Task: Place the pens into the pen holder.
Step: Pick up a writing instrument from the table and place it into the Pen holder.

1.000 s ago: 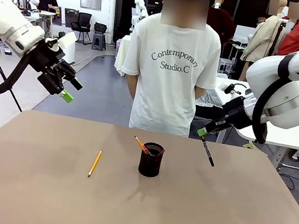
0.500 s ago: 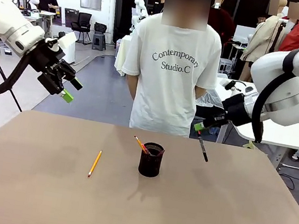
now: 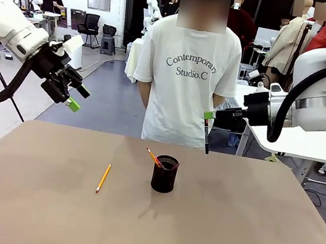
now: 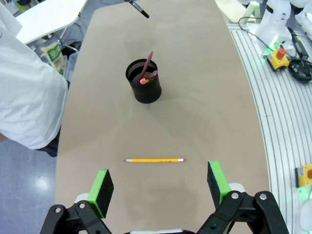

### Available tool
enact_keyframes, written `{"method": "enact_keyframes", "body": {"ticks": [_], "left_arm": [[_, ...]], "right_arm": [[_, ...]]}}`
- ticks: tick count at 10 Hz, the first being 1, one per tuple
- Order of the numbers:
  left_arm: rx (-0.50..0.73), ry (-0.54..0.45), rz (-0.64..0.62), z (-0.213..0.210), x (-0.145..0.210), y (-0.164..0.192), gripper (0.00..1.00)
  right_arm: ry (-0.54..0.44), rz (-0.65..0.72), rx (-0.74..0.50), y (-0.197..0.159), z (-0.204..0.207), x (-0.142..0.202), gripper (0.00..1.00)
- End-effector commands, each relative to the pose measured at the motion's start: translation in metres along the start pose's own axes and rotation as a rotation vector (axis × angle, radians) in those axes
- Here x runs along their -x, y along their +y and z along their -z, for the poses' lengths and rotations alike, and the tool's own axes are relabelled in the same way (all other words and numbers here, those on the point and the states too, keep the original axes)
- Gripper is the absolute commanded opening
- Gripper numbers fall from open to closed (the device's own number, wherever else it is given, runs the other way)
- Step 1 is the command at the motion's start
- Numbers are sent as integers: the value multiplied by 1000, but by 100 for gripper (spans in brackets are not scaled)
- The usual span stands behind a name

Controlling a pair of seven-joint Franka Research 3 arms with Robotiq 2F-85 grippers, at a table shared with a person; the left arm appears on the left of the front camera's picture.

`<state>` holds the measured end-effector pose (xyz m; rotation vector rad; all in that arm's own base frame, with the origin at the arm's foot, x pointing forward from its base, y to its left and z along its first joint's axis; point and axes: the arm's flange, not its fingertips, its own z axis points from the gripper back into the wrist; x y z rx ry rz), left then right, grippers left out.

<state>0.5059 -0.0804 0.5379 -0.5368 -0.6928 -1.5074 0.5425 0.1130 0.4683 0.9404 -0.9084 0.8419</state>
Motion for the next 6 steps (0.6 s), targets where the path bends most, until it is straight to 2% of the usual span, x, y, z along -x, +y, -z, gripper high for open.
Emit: {"method": "enact_keyframes", "body": {"ticks": [1, 3, 6], "left_arm": [[-4, 3, -12, -1, -3, 0, 100], [-4, 3, -12, -1, -3, 0, 100], [-4, 3, -12, -1, -3, 0, 100]], "right_arm": [[-137, -98, -115, 1, -2, 8, 0], [-186, -151, -195, 7, -1, 7, 0], [-270, -247, -187, 9, 2, 3, 0]]}}
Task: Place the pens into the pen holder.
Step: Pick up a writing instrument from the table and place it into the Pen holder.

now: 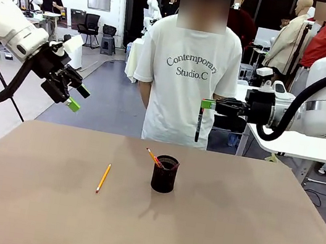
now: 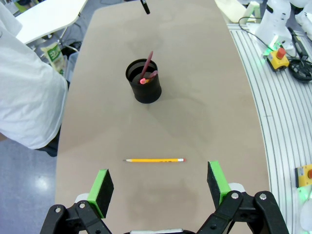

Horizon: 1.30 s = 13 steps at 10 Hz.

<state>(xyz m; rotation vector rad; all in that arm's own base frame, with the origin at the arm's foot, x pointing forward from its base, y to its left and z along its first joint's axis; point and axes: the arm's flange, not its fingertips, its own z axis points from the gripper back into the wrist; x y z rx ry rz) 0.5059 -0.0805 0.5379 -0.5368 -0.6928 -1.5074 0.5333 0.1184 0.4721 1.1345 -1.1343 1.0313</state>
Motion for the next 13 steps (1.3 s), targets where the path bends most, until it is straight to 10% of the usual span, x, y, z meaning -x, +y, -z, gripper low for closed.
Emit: {"method": "enact_keyframes", "body": {"ticks": [1, 13], "left_arm": [[-4, 3, -12, -1, -3, 0, 100], [-4, 3, -12, -1, -3, 0, 100]], "right_arm": [[-53, -57, 8, 0, -1, 6, 0], [-10, -73, -129, 1, 4, 18, 0]]}}
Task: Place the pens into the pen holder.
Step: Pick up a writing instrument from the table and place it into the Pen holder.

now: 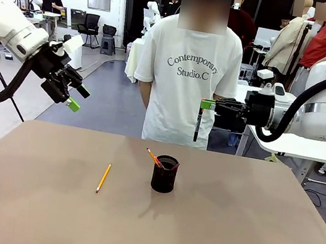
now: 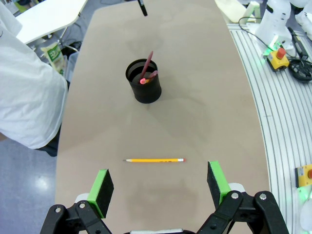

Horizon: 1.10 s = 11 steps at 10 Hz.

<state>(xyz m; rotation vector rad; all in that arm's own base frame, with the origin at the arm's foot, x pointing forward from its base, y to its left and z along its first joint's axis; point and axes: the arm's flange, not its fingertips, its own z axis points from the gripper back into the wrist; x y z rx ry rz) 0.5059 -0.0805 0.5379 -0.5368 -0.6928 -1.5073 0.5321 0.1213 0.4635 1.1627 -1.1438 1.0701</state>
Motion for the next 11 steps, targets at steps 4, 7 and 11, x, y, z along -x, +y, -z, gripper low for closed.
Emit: {"method": "enact_keyframes", "body": {"ticks": [4, 7, 11], "left_arm": [[-4, 3, -12, -1, -3, 0, 100], [-4, 3, -12, -1, -3, 0, 100], [-4, 3, -12, -1, -3, 0, 100]], "right_arm": [[-3, -34, -167, -21, 6, 47, 0], [-12, -8, -236, -38, 7, 66, 0], [-33, 22, -314, -46, 15, 92, 0]]}}
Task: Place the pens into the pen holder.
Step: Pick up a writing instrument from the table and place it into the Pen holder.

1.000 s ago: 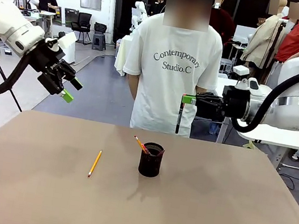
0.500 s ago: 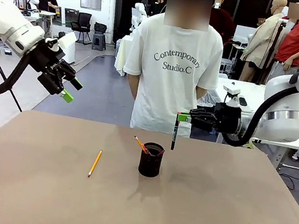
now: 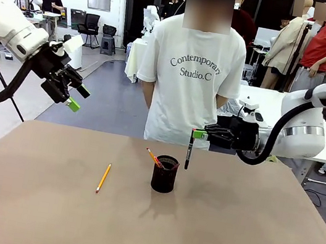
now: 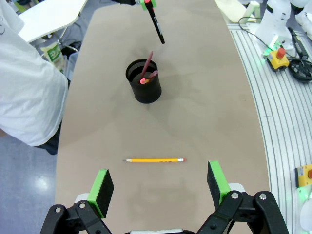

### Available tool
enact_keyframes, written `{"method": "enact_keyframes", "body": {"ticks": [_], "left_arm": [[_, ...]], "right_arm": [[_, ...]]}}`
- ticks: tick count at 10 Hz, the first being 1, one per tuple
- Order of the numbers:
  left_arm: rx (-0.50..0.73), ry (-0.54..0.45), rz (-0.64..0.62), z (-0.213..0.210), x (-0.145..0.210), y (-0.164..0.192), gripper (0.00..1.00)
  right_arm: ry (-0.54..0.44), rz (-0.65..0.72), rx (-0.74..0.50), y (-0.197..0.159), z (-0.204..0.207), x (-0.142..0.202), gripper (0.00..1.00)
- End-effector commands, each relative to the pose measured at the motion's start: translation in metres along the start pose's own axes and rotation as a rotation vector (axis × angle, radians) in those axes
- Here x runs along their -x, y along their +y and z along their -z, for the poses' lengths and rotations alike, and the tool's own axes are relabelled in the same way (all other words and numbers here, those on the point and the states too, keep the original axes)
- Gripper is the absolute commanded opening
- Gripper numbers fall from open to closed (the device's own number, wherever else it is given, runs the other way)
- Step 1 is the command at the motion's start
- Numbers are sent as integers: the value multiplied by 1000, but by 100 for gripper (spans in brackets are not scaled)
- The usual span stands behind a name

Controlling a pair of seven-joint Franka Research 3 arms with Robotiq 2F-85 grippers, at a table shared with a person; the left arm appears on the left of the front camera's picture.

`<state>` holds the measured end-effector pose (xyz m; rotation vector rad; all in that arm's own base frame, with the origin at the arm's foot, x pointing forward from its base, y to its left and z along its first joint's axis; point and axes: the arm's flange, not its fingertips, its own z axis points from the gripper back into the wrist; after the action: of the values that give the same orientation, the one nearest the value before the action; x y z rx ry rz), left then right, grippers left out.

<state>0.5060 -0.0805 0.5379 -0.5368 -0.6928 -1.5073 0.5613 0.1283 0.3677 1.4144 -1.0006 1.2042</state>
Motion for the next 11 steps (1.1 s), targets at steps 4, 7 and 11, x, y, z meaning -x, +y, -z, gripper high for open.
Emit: {"method": "enact_keyframes", "body": {"ticks": [4, 7, 11], "left_arm": [[-4, 3, -12, -1, -2, 0, 100], [-4, 3, -12, -1, -2, 0, 100], [-4, 3, -12, -1, -2, 0, 100]], "right_arm": [[3, -62, -25, -37, 8, 1, 0], [-14, -71, -59, -55, 20, 8, 0], [2, -117, -59, -76, 32, 17, 0]]}}
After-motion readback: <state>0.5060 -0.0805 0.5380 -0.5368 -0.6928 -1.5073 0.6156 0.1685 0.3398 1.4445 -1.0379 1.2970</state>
